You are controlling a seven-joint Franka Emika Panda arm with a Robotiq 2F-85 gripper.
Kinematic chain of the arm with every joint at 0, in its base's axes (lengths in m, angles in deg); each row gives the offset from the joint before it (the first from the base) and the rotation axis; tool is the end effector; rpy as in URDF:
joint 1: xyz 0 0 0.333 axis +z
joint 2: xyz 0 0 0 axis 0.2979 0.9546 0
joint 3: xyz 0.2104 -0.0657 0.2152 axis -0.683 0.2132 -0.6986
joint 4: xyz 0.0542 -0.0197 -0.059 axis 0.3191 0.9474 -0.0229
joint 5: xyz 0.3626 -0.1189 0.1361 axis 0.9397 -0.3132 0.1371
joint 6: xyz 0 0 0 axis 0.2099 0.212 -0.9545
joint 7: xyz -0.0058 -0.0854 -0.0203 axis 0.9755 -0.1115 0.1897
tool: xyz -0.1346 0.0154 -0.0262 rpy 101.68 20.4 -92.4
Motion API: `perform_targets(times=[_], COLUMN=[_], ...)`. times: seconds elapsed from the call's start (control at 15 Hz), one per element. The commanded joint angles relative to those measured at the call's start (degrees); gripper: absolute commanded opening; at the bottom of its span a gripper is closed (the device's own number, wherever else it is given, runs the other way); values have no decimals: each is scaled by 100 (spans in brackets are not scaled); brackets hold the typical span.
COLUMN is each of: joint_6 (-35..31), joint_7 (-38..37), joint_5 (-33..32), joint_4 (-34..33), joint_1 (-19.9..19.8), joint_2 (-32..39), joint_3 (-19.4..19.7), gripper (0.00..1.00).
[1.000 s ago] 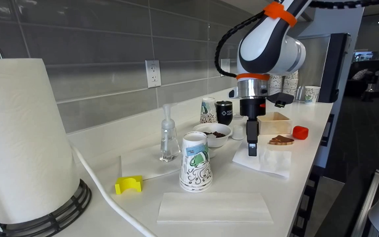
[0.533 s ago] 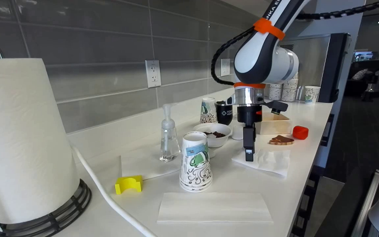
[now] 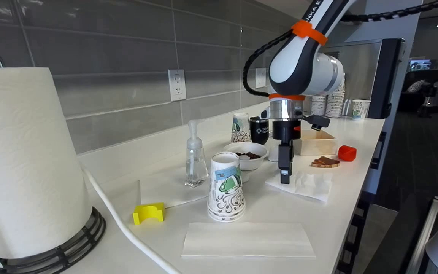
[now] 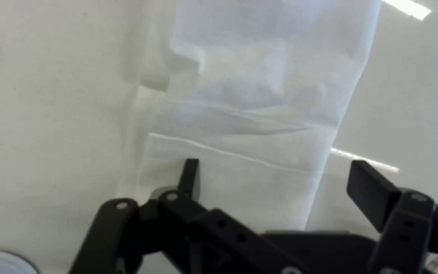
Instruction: Fold the white napkin in half.
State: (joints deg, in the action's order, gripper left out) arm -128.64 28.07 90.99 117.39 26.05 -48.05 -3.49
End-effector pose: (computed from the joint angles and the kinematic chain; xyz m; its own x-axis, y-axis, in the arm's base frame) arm 0.3859 0.0763 0.1837 0.8513 0.5182 -0.0818 0.4887 -0.8400 -0.2358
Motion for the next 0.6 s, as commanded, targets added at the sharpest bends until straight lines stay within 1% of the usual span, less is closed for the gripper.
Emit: perform_targets(times=[0.0,0.33,0.53], joint_6=[319,819,1028], joint_7=[-272,-583,-710], joint_5=[-160,-384,-465], joint_4=[151,213,168], joint_1=[-149,-201,-188], joint_2=[-663,-1476,-1744], joint_3=[-45,84,169], gripper=[100,100,100])
